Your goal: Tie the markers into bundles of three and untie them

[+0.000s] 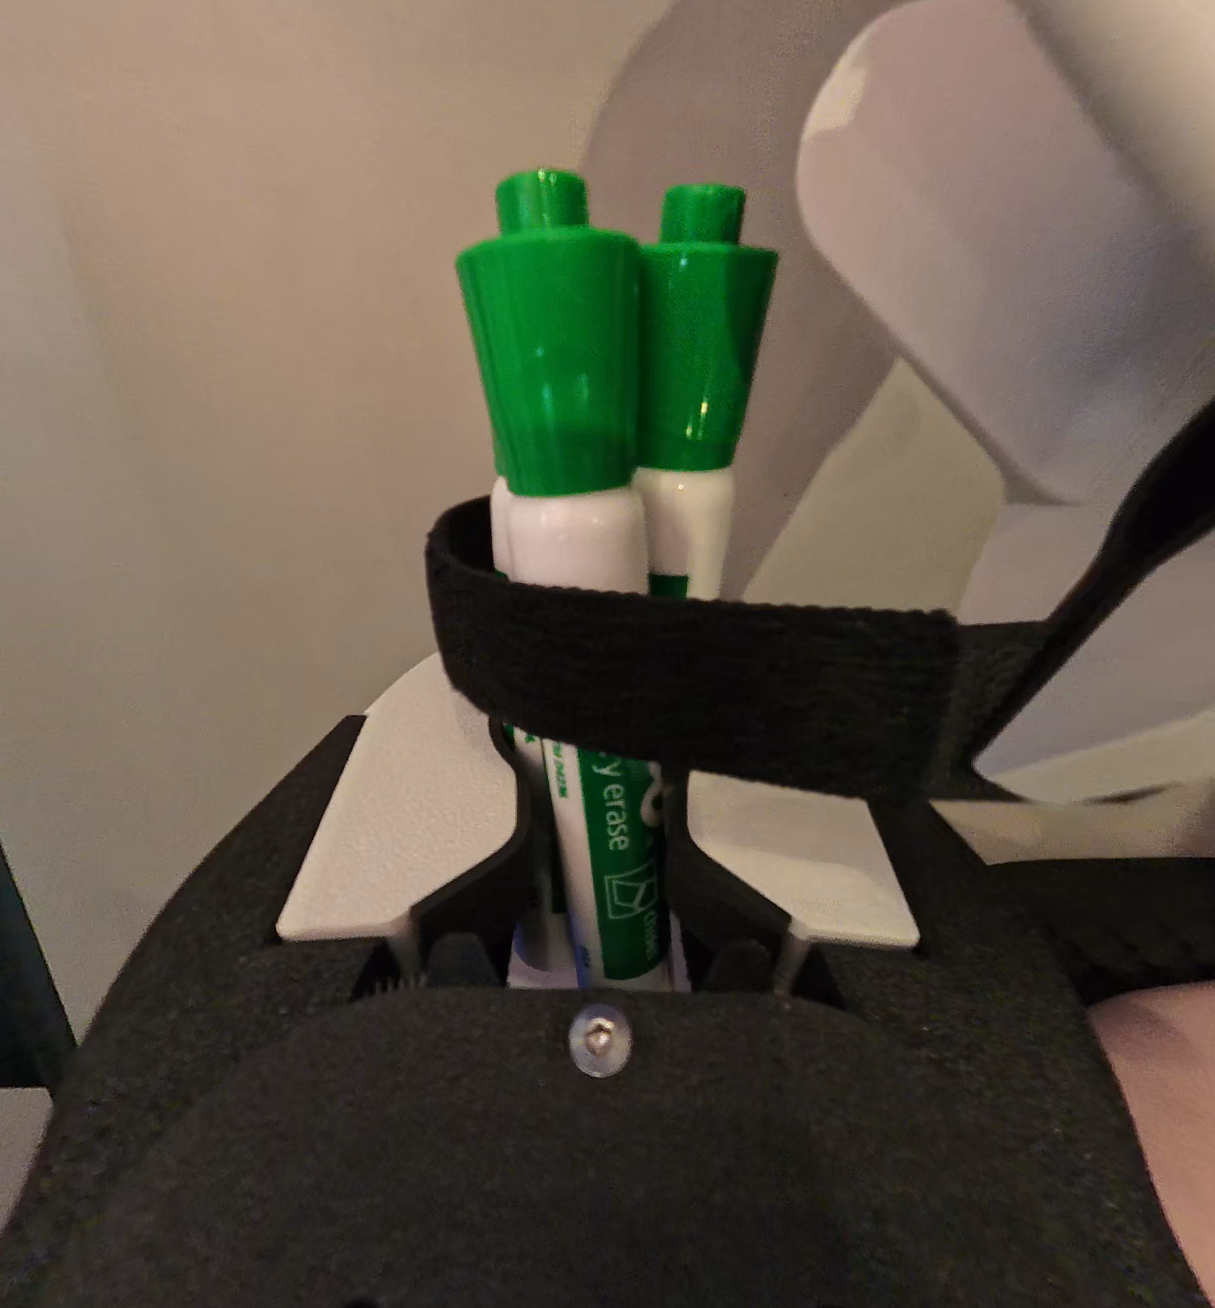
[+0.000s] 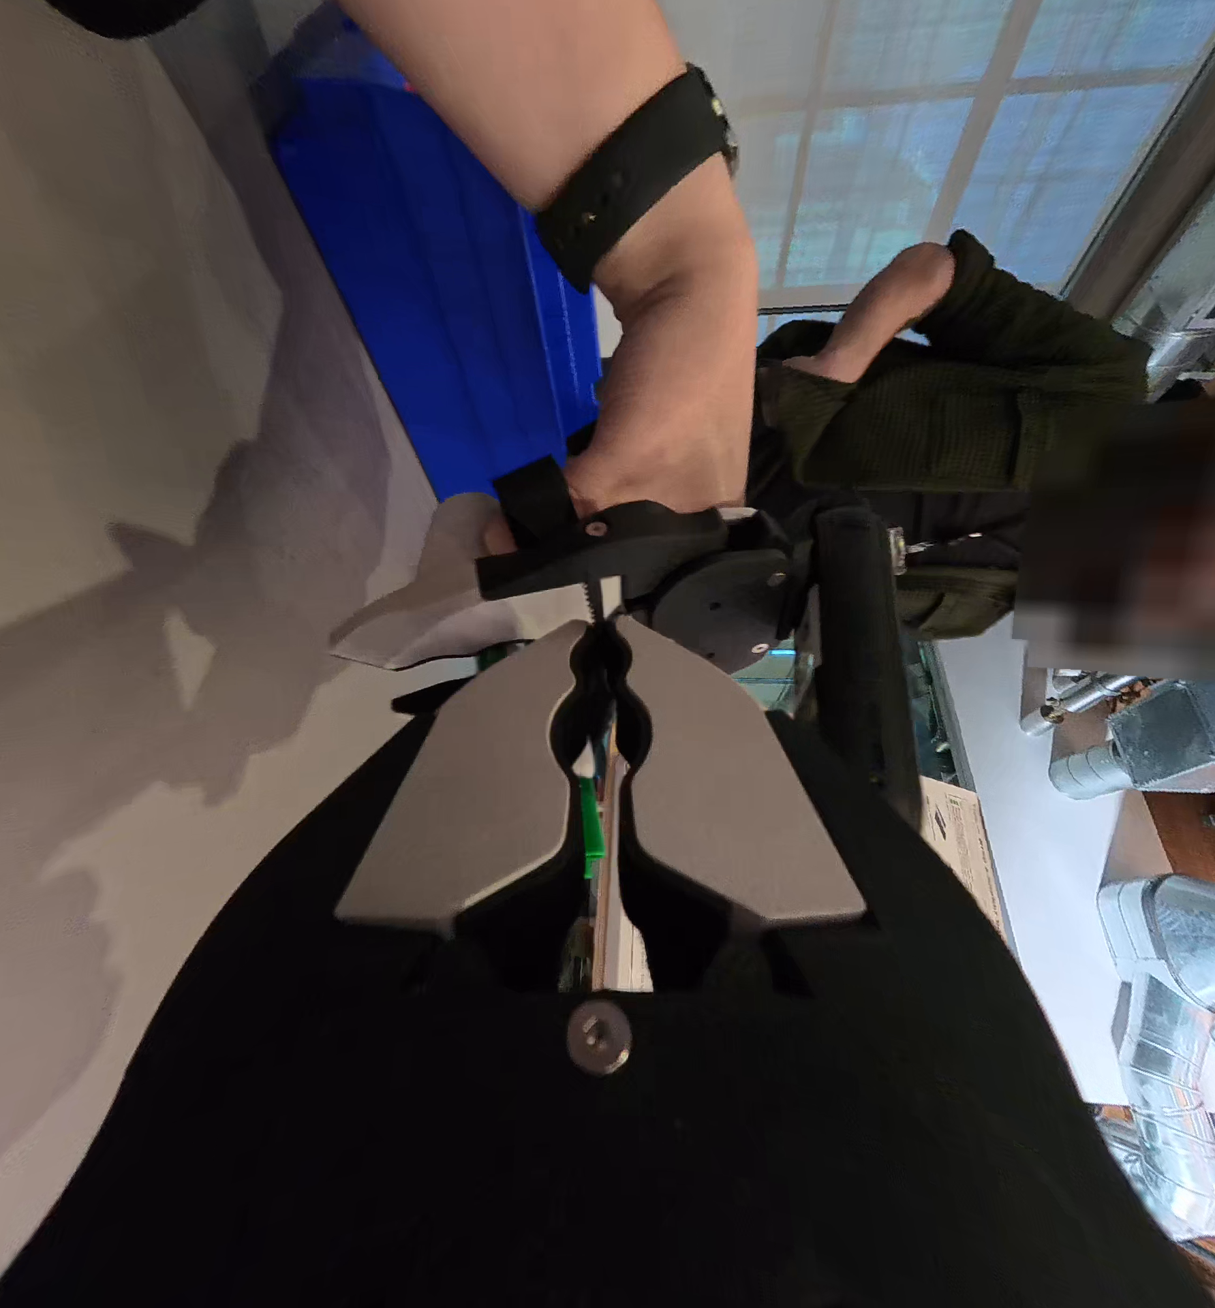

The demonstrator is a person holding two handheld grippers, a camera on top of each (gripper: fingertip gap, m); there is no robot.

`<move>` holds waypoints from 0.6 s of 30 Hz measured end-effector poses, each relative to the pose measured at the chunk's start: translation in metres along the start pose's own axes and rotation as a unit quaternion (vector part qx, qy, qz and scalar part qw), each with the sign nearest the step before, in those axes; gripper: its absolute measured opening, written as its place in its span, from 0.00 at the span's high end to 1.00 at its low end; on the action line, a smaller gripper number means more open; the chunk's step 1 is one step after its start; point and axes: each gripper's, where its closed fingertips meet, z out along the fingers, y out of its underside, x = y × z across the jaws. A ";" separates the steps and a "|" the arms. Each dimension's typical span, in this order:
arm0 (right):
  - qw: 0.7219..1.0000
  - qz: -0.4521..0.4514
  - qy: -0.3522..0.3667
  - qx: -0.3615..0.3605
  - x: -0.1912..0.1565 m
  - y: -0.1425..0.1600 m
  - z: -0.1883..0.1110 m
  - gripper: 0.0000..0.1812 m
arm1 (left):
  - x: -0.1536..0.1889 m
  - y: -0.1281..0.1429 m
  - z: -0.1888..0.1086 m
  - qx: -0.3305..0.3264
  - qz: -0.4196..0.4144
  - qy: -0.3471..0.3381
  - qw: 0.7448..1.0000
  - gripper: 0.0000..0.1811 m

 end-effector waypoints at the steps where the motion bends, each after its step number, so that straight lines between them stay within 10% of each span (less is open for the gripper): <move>1: 1.000 -0.005 -0.006 -0.004 -0.003 0.001 0.001 0.98 | -0.001 0.000 -0.001 0.001 -0.001 -0.001 1.000 0.77; 18: 0.999 0.018 -0.029 -0.022 -0.012 0.008 0.006 0.86 | 0.000 -0.001 -0.011 0.023 0.001 -0.003 1.000 0.77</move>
